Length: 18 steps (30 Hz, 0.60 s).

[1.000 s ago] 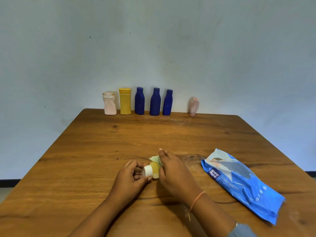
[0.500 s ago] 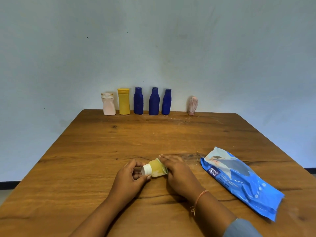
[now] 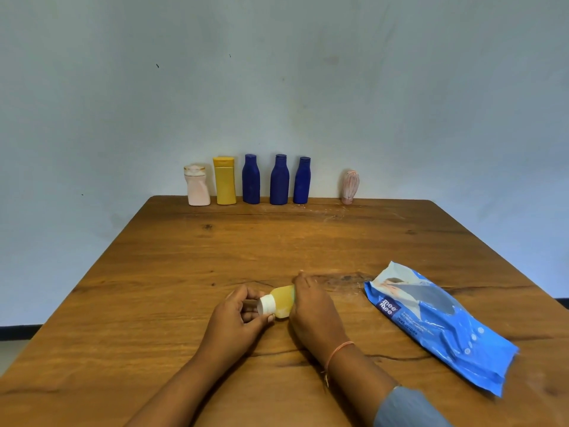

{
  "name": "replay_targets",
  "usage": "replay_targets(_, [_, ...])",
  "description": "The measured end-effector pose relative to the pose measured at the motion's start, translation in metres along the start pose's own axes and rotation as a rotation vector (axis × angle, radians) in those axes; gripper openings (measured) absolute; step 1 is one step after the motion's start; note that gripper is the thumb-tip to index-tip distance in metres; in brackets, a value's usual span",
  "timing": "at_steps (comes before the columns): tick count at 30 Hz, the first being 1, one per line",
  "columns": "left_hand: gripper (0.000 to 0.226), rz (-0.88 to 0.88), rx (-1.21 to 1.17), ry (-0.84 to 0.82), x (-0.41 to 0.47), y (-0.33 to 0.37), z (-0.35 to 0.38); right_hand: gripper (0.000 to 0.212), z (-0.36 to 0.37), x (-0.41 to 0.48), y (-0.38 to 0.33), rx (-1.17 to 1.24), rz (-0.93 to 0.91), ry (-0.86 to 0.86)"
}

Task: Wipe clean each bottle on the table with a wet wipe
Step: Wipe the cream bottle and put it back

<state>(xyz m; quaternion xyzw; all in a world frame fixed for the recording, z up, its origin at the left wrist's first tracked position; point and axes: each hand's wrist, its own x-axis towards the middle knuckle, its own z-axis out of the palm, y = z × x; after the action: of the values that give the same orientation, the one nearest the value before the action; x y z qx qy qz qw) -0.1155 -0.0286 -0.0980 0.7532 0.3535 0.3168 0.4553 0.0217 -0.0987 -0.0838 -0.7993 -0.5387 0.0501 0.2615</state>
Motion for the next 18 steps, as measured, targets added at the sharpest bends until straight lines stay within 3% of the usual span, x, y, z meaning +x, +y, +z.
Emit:
replay_targets(3, [0.030,0.003,0.005,0.004,0.000,0.001,0.000,0.058,0.008,-0.008,-0.017,0.026,-0.101,-0.023])
replay_targets(10, [0.028,0.030,0.030,-0.004,0.000,0.001,-0.001,0.054,0.013,-0.010,-0.018,-0.029,-0.326,-0.010])
replay_targets(15, [0.028,0.005,0.071,0.022,0.002,-0.002,0.001,0.058,-0.012,0.007,0.030,-0.055,-0.041,-0.049])
replay_targets(18, [0.028,-0.004,0.073,0.018,0.004,-0.004,0.001,0.051,-0.013,0.006,0.028,0.031,0.021,-0.025])
